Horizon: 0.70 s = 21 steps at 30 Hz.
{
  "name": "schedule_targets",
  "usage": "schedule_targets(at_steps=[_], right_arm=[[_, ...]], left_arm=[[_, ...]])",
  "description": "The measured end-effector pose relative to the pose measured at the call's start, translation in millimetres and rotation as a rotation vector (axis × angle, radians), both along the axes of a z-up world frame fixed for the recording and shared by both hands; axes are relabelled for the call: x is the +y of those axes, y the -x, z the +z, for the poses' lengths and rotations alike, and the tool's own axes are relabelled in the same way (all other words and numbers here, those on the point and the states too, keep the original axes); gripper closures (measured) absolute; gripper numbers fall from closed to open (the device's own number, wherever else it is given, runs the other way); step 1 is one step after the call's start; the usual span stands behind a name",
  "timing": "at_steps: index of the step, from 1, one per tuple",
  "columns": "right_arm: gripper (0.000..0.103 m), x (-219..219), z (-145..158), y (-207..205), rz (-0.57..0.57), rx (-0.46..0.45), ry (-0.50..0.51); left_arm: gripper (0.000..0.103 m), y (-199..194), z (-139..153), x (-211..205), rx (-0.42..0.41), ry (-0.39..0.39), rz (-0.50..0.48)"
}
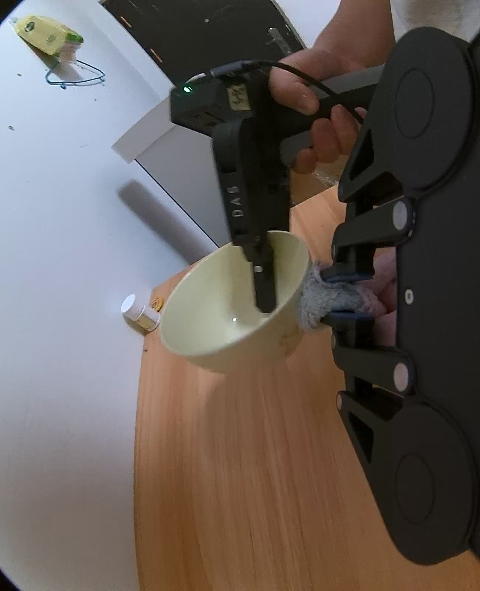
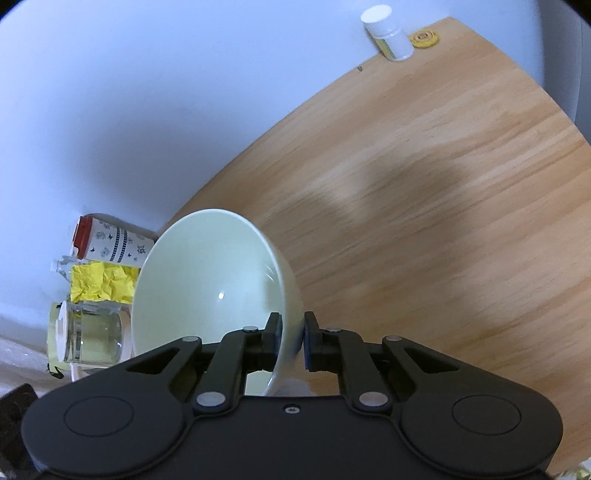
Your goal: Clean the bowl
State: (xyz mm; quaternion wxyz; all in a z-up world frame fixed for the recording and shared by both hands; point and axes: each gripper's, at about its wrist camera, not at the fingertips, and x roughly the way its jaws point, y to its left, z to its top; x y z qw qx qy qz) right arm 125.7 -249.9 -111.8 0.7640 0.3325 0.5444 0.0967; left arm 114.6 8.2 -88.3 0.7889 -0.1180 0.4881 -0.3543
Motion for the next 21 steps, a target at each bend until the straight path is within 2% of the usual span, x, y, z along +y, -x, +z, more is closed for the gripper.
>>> schedule_targets(at_steps=[8, 13, 21], right_arm=[[0.090, 5, 12, -7, 0.014, -0.050, 0.067], [0.090, 10, 17, -9, 0.005, -0.060, 0.095], [0.089, 9, 19, -11, -0.006, -0.063, 0.113]], left_arm=[[0.089, 4, 1, -20, -0.035, -0.019, -0.022], [0.089, 6, 3, -37, -0.052, -0.004, -0.030], [0.089, 13, 3, -47, -0.051, 0.009, -0.002]])
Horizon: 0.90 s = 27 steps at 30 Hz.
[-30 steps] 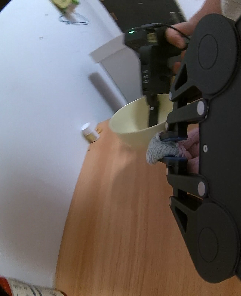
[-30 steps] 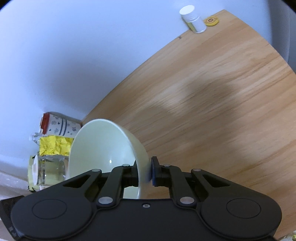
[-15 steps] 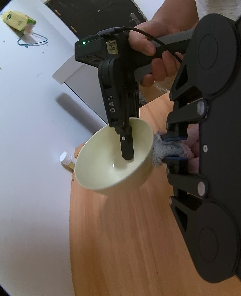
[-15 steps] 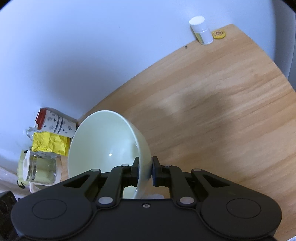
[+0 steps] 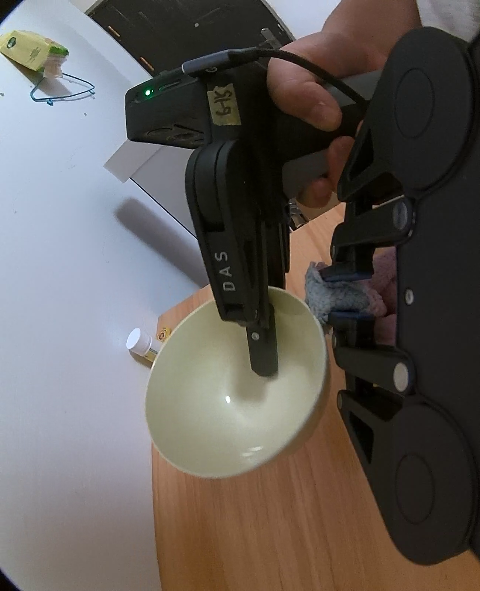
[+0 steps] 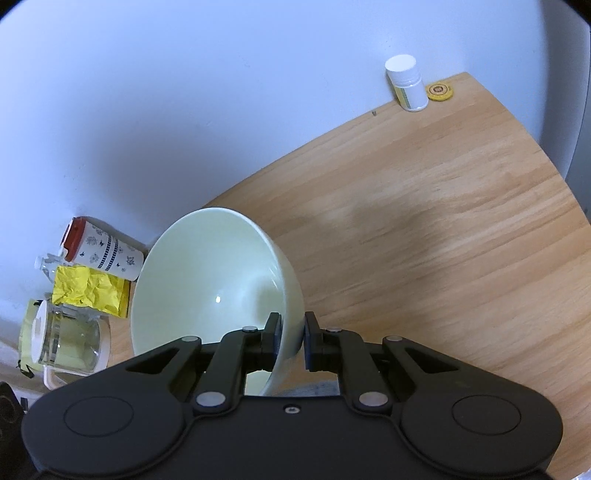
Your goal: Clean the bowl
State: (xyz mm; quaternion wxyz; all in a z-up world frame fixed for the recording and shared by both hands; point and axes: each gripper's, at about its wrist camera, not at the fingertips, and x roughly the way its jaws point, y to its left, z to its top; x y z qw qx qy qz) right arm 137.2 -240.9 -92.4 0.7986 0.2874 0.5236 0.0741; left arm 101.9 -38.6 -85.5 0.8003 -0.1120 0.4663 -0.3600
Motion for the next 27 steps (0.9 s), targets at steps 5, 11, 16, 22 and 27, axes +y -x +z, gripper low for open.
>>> schedule_targets(at_steps=[5, 11, 16, 22, 27], right_arm=[[0.089, -2, 0, 1, -0.001, 0.007, -0.022], [0.088, -7, 1, 0, -0.004, -0.004, -0.057], [0.087, -13, 4, -1, -0.008, -0.020, -0.078], [0.087, -19, 3, 1, 0.005, -0.017, -0.117], [0.087, -21, 0, 5, 0.017, -0.002, -0.154]], left_arm=[[0.089, 2, 2, 15, 0.001, 0.023, 0.062], [0.089, 3, 5, 38, 0.007, 0.037, 0.160], [0.089, 1, 11, 62, 0.006, 0.051, 0.238], [0.089, -7, 18, 84, -0.013, 0.047, 0.287], [0.089, -17, 18, 101, 0.023, 0.115, 0.355]])
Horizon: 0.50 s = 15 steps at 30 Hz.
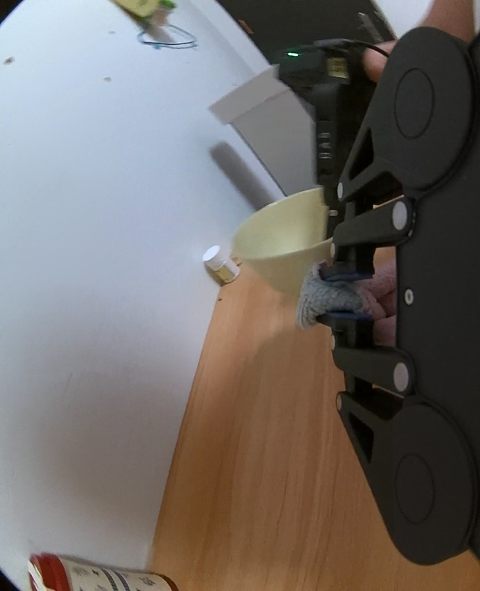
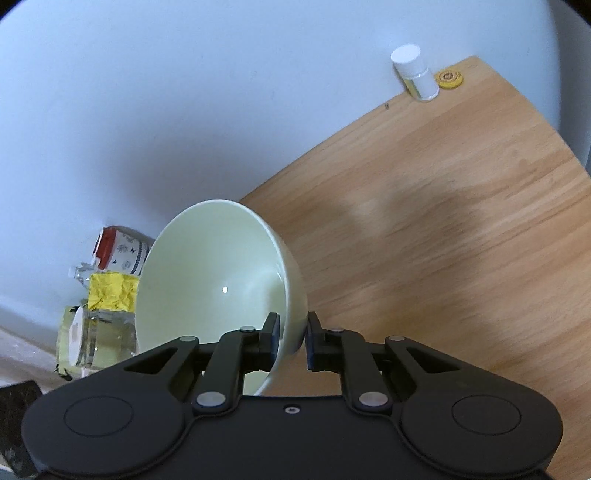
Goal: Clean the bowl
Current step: 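Bring the cloth in the left gripper over the bowl rim held by the right gripper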
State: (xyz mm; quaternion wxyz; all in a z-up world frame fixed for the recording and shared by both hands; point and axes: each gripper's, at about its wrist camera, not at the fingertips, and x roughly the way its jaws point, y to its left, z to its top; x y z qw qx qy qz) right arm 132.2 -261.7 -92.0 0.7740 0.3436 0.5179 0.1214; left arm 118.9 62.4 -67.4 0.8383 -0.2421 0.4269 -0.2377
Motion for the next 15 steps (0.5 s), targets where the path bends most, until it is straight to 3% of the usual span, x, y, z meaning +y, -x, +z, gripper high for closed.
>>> schedule_targets(at_steps=[10, 15], right_arm=[[0.088, 1, -10, 13, 0.003, 0.037, -0.056], [0.088, 5, -10, 17, 0.034, 0.040, -0.066]], left_arm=[[0.089, -18, -7, 10, 0.047, 0.140, 0.082], [0.089, -28, -14, 1, 0.079, 0.157, 0.068]])
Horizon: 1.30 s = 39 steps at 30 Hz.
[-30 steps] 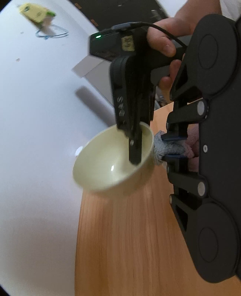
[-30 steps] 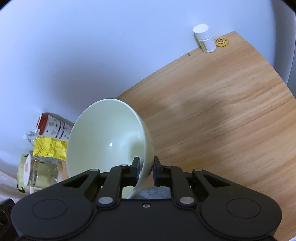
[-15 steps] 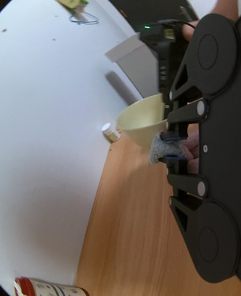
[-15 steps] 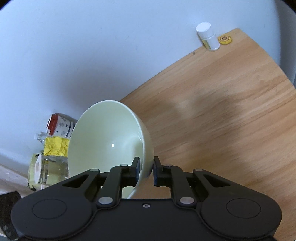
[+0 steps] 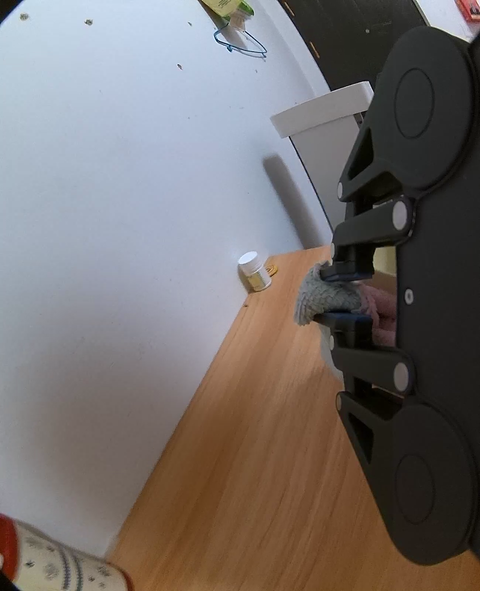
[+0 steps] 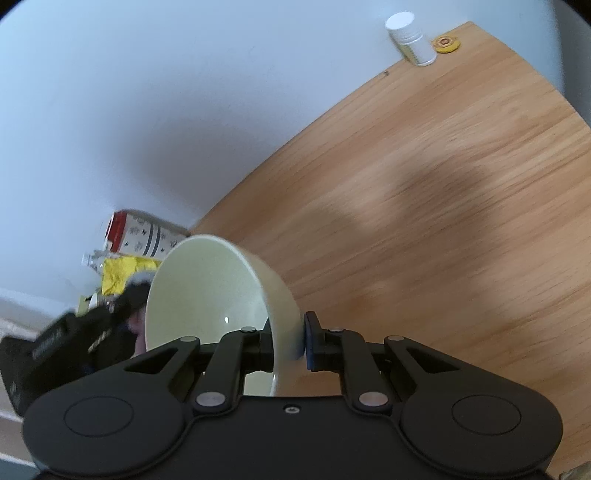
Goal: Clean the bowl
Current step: 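Bring the cloth in the left gripper over the bowl rim held by the right gripper, then wipe the bowl's outer wall with the left gripper's cloth while the right holds the rim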
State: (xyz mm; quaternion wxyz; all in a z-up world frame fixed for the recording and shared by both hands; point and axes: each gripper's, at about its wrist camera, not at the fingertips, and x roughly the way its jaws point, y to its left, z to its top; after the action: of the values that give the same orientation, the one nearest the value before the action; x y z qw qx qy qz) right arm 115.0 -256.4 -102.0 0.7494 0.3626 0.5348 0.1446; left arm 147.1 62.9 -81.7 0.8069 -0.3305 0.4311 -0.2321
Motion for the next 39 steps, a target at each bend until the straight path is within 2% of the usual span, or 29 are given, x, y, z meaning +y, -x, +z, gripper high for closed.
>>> schedule_targets(at_steps=[9, 15, 19, 21, 29, 35, 36, 39], right_arm=[[0.088, 18, -1, -1, 0.082, 0.025, 0.041], [0.086, 27, -4, -7, 0.131, 0.036, 0.073], [0.085, 29, -7, -12, 0.149, 0.041, 0.093], [0.085, 29, -8, -12, 0.152, 0.040, 0.100], [0.085, 33, -6, -13, 0.178, 0.002, 0.127], [0.085, 32, 0, -14, 0.213, -0.028, 0.169], [0.085, 32, 1, -15, 0.225, -0.033, 0.175], [0.085, 34, 4, -17, 0.274, -0.044, 0.207]], left_arm=[[0.089, -9, -9, -30, 0.065, 0.002, -0.134], [0.089, -13, -14, -48, 0.111, 0.028, -0.174], [0.089, -12, -12, -59, 0.114, 0.042, -0.199], [0.089, -12, -11, -60, 0.107, 0.024, -0.206], [0.089, -14, -5, -45, 0.087, -0.024, -0.191], [0.089, -23, -14, -24, 0.159, -0.022, -0.211], [0.089, -26, -17, -21, 0.194, -0.010, -0.238], [0.089, -29, -16, -21, 0.217, -0.054, -0.304]])
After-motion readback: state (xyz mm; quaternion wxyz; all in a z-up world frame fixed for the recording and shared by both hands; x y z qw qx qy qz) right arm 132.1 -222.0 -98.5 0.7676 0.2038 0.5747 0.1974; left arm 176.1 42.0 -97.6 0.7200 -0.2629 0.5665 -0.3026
